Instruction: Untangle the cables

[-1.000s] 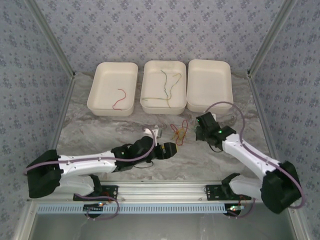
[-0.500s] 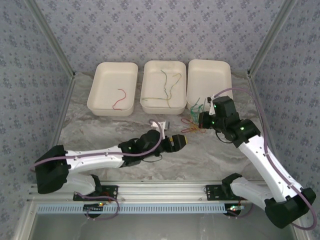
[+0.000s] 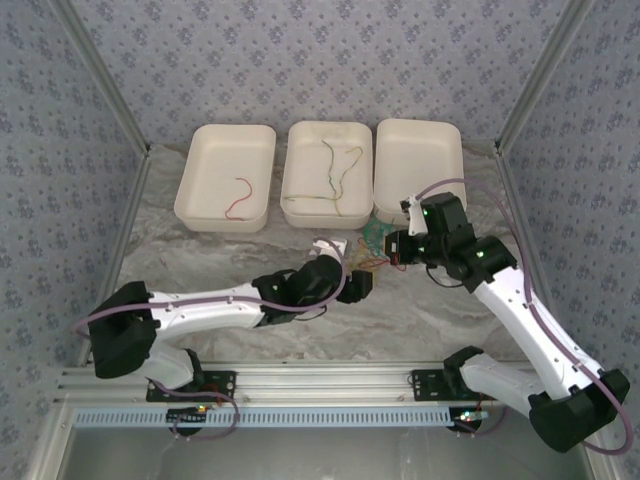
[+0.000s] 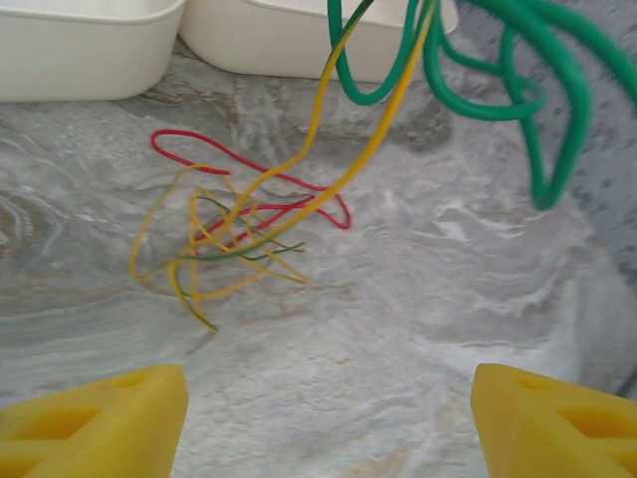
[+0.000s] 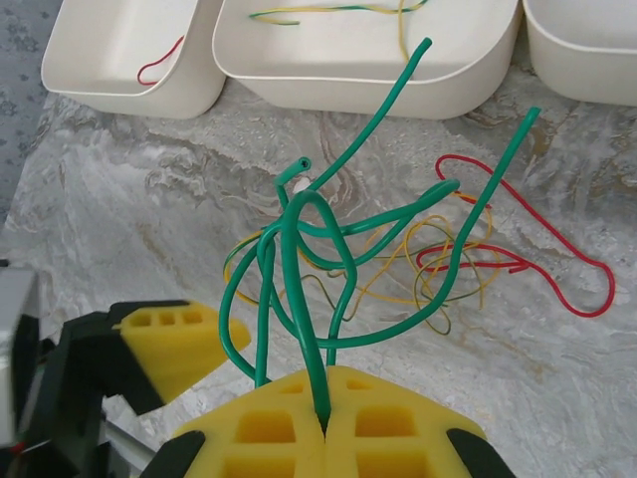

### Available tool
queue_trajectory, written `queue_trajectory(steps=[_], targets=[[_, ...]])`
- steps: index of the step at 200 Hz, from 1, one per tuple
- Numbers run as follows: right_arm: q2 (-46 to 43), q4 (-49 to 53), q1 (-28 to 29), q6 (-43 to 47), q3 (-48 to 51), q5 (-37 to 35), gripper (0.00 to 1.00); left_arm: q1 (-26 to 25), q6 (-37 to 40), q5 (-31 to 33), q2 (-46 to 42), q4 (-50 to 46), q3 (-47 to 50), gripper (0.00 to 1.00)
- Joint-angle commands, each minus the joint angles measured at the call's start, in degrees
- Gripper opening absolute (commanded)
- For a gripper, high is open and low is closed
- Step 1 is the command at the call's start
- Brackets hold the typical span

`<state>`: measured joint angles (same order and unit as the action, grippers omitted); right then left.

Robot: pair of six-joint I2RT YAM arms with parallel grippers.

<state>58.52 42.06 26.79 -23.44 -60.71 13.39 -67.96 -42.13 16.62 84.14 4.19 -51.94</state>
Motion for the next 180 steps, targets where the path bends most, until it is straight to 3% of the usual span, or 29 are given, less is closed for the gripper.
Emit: queue_trajectory(steps=[1, 31, 59, 85, 130, 180], targets=[[-0.19, 1.68, 0.83, 1.00, -1.86, 2.37, 0.00, -0.33, 7.03, 5.74, 1.89, -2.84, -4.08, 0.76], [-1.28, 2.29, 1.08, 0.15, -2.31, 2.00, 0.00, -0.26, 10.06, 12.25, 4.68, -3.81, -6.74, 0.76], [-1.93, 2.76, 1.31, -0.68, -4.08, 3.12, 0.00, 1.11, 11.96, 12.56, 6.27, -0.56, -6.92, 0.70], [-2.56, 2.76, 1.20, -1.73, -6.66, 3.68, 0.00, 2.25, 14.03, 12.32, 5.64, -0.14, -8.87, 0.42], [-0.26, 2.58, 1.13, -2.31, -15.29, 6.06, 0.00, 4.98, 17.96, 8.89, -4.32, -0.20, -8.37, 0.00], [0.69, 2.88, 0.51, -1.12, -17.45, 4.46, 0.00, 11.11, 16.95, 7.29, -18.55, -6.03, -3.95, 0.00]])
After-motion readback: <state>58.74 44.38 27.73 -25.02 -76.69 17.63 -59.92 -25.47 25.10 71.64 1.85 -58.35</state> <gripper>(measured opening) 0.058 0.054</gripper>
